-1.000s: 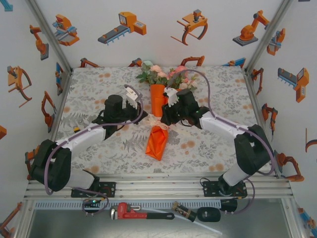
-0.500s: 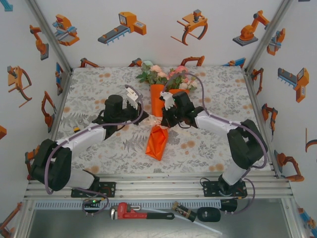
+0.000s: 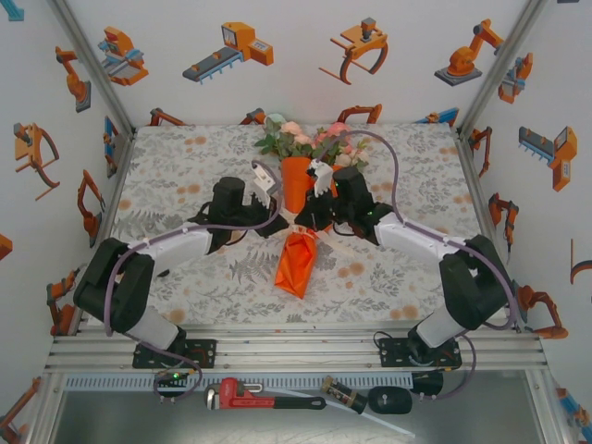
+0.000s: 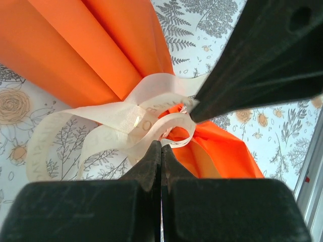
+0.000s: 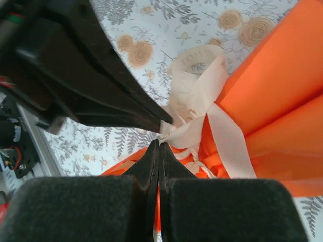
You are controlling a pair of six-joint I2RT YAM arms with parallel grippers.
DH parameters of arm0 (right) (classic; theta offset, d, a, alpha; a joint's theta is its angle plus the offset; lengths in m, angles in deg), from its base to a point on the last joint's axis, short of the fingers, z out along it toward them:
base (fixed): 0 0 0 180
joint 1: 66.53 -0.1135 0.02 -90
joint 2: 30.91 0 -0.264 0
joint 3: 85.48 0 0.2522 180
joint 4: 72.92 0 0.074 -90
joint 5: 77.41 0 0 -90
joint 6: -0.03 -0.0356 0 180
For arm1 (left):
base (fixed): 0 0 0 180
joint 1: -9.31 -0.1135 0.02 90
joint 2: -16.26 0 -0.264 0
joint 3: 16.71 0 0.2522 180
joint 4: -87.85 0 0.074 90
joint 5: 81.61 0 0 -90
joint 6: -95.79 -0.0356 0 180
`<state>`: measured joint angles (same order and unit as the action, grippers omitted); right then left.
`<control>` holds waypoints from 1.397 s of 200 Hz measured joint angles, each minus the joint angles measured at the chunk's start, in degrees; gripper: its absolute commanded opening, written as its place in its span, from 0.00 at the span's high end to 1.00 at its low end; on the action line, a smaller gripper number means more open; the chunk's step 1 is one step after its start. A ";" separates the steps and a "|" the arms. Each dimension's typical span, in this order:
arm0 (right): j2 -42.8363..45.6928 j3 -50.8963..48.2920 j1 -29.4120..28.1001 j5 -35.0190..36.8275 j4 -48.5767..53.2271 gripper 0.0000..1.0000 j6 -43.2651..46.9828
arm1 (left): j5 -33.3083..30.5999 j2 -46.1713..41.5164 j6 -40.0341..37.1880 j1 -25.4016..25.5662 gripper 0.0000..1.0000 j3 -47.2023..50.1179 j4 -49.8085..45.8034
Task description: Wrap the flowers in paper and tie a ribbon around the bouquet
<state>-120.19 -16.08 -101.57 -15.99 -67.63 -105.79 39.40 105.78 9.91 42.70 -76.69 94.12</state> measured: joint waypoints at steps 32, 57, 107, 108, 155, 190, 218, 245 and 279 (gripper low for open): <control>-0.90 0.00 0.00 -2.75 -0.50 0.93 -1.44 | 0.13 3.52 3.37 1.07 1.00 -0.63 4.00; -1.95 0.02 0.00 -4.07 -0.50 0.86 -2.25 | 0.20 4.94 6.93 1.18 1.00 -0.63 8.70; -3.19 1.20 0.00 -4.85 1.66 0.63 -2.82 | 1.64 8.24 13.75 1.31 1.00 -0.59 19.74; -3.19 1.22 0.00 -4.81 1.70 0.63 -2.82 | 1.66 8.35 13.86 1.33 1.00 -0.59 19.96; 0.33 1.42 0.00 0.46 7.23 0.55 -1.09 | 1.84 10.71 16.70 1.57 1.00 -0.17 23.61; 7.10 0.22 0.37 5.33 9.14 0.54 -0.24 | 1.84 10.71 16.92 1.64 1.00 -0.15 24.50; 11.74 -2.91 2.23 10.86 8.11 0.54 -0.87 | 1.81 10.71 16.90 1.84 1.00 -0.13 24.55; 10.73 -4.81 5.84 13.55 6.49 0.54 -4.44 | 1.81 10.71 16.87 1.90 1.00 -0.13 24.55; 5.84 -5.01 6.73 9.53 2.12 0.57 -6.97 | 1.77 10.64 16.83 1.88 1.00 -0.13 24.50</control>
<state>-114.35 -21.08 -94.84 -6.46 -65.51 -112.76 41.17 116.42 26.74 44.58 -76.82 118.63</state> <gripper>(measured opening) 0.446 0.008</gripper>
